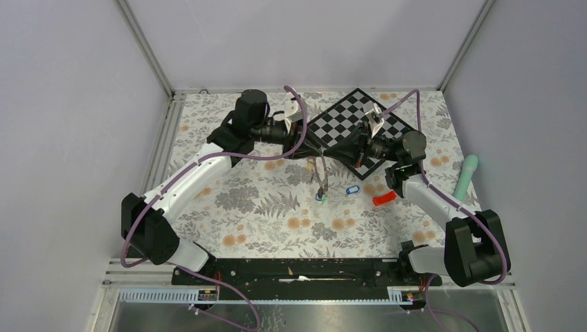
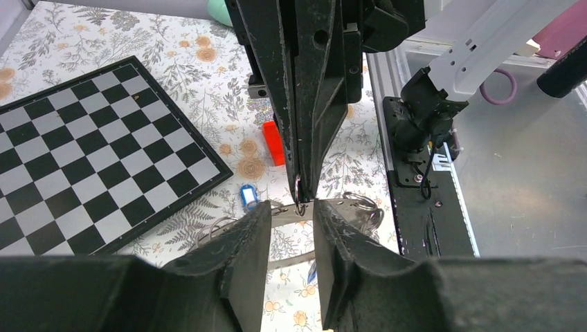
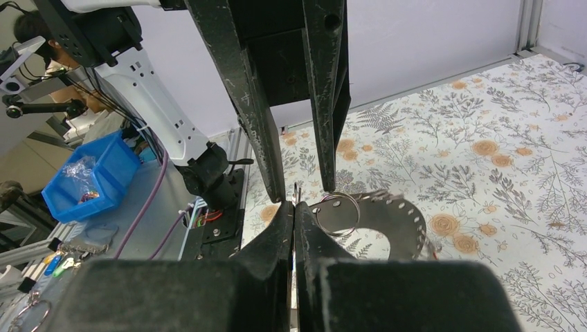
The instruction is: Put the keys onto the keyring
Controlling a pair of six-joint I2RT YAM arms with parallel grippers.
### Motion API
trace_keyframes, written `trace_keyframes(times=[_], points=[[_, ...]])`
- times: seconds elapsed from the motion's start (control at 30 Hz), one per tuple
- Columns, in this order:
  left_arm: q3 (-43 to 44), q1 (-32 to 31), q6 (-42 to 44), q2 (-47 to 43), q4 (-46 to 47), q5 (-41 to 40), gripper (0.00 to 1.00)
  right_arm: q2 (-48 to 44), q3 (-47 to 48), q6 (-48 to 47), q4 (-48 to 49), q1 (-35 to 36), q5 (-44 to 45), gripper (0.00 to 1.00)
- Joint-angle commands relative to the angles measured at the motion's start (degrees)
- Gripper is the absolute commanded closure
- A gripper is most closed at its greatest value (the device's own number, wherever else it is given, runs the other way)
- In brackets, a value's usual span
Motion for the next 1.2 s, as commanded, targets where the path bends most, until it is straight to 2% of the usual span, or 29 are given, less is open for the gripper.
trace_keyframes(times=[0.0, 0.53, 0.73, 0.83, 0.9, 1.0, 1.17], points=[[0.4, 0.1, -0.9, 0.9, 4.0, 2.9, 0.68, -0.2, 0.1, 0.5, 4.6, -0.2, 1.7, 1.00], [-0.2, -0.1, -3.0, 2.2, 5.7, 5.4, 0.76, -0.2, 0.1, 0.5, 4.5, -0.2, 1.8, 1.00], [-0.3, -0.3, -3.0, 2.5, 5.7, 5.9, 0.85, -0.1, 0.0, 0.3, 4.2, -0.1, 2.0, 1.00], [-0.2, -0.6, -3.1, 2.8, 5.7, 6.1, 1.00, -0.1, -0.1, 0.1, 4.0, -0.1, 2.1, 1.00], [-0.4, -0.7, -3.1, 2.8, 5.7, 5.8, 1.00, -0.2, -0.1, -0.4, 3.7, -0.2, 2.0, 1.00], [-0.2, -0.7, 0.2, 2.3, 3.2, 4.5, 1.00, -0.9, -0.2, -2.6, 1.6, -0.2, 1.5, 0.96], [2.2, -0.8, 13.8, 1.3, -8.2, -0.3, 1.00, -2.5, -0.6, -11.0, -5.7, -0.9, -0.5, 0.82]])
